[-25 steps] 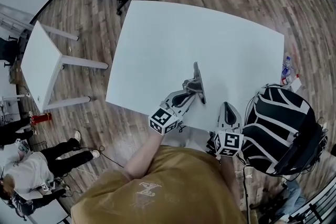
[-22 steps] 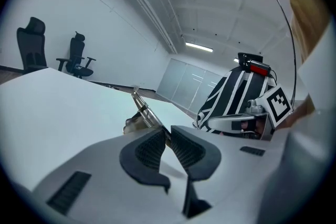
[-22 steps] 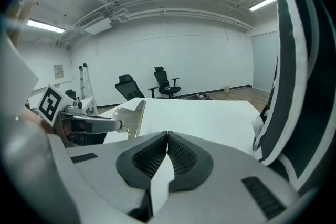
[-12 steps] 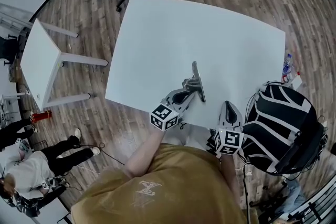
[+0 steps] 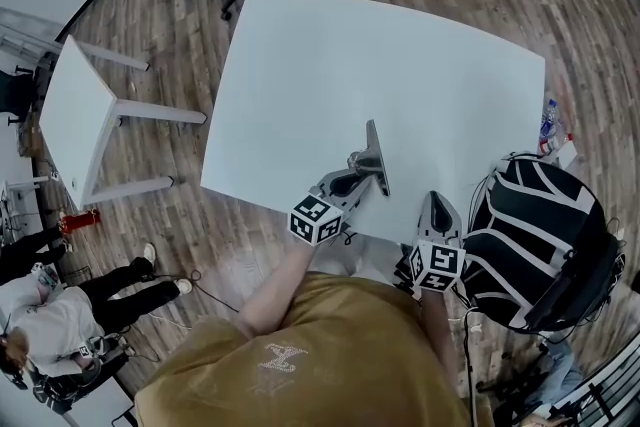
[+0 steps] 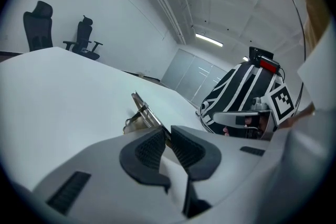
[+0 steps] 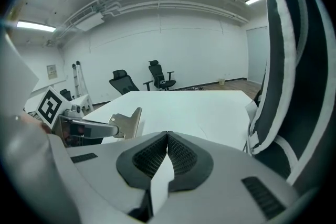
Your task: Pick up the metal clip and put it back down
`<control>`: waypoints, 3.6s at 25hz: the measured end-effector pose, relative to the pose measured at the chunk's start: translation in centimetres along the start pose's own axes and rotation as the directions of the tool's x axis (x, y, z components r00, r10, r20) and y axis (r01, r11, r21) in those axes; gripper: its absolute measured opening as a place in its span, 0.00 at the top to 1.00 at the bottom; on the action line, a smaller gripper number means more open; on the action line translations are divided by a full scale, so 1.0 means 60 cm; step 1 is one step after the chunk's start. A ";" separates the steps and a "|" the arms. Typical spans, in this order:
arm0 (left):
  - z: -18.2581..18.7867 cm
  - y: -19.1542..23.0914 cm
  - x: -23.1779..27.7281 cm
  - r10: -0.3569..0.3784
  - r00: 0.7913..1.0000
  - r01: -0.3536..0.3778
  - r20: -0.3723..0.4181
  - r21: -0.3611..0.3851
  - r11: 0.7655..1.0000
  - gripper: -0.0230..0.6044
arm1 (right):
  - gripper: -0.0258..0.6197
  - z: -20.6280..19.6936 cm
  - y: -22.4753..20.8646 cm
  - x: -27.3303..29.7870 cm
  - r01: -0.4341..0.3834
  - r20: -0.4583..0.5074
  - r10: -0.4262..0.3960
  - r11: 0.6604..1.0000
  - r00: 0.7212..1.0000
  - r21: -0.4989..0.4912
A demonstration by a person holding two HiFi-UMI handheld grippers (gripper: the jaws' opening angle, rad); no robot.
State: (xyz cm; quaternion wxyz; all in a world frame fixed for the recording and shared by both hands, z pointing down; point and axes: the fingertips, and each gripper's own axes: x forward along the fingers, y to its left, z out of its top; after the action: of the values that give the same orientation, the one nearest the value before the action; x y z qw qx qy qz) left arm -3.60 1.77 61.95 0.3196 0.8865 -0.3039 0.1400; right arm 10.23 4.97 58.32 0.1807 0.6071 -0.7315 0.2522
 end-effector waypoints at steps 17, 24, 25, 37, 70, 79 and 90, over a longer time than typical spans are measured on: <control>-0.029 0.018 0.016 0.009 0.995 -0.017 -0.098 -0.078 0.997 0.90 | 0.95 -0.012 -0.004 0.010 0.002 -0.024 -0.001 0.999 1.000 0.036; -0.036 0.019 0.025 0.018 0.987 -0.035 -0.160 -0.100 0.994 0.90 | 0.95 -0.009 -0.002 0.011 0.004 -0.022 -0.003 0.999 1.000 0.042; -0.037 0.020 0.025 0.018 0.986 -0.036 -0.164 -0.108 0.993 0.90 | 0.95 -0.010 -0.002 0.011 0.005 -0.021 -0.004 0.999 1.000 0.043; -0.041 0.027 0.040 0.031 0.995 -0.077 -0.098 -0.514 0.854 0.90 | 0.95 -0.012 -0.002 0.008 0.016 -0.019 -0.015 0.998 1.000 0.057; -0.044 0.039 -0.022 0.146 0.974 -0.184 -0.171 -0.235 0.954 0.68 | 0.95 0.003 0.008 0.006 -0.010 -0.006 0.010 1.000 1.000 0.016; -0.022 0.030 -0.033 0.149 0.981 -0.173 -0.128 -0.203 0.964 0.76 | 0.95 0.018 0.009 0.000 -0.014 0.008 0.014 1.000 1.000 -0.009; -0.001 0.032 -0.054 0.191 0.980 -0.200 -0.062 -0.216 0.956 0.95 | 0.95 0.046 0.004 -0.014 -0.003 0.057 0.004 1.000 0.998 -0.020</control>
State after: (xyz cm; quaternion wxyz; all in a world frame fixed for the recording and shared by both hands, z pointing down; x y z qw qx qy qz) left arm -7.36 2.08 61.48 0.4070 0.8079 -0.3973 0.1543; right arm 10.27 4.05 55.60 0.1653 0.6111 -0.7398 0.2279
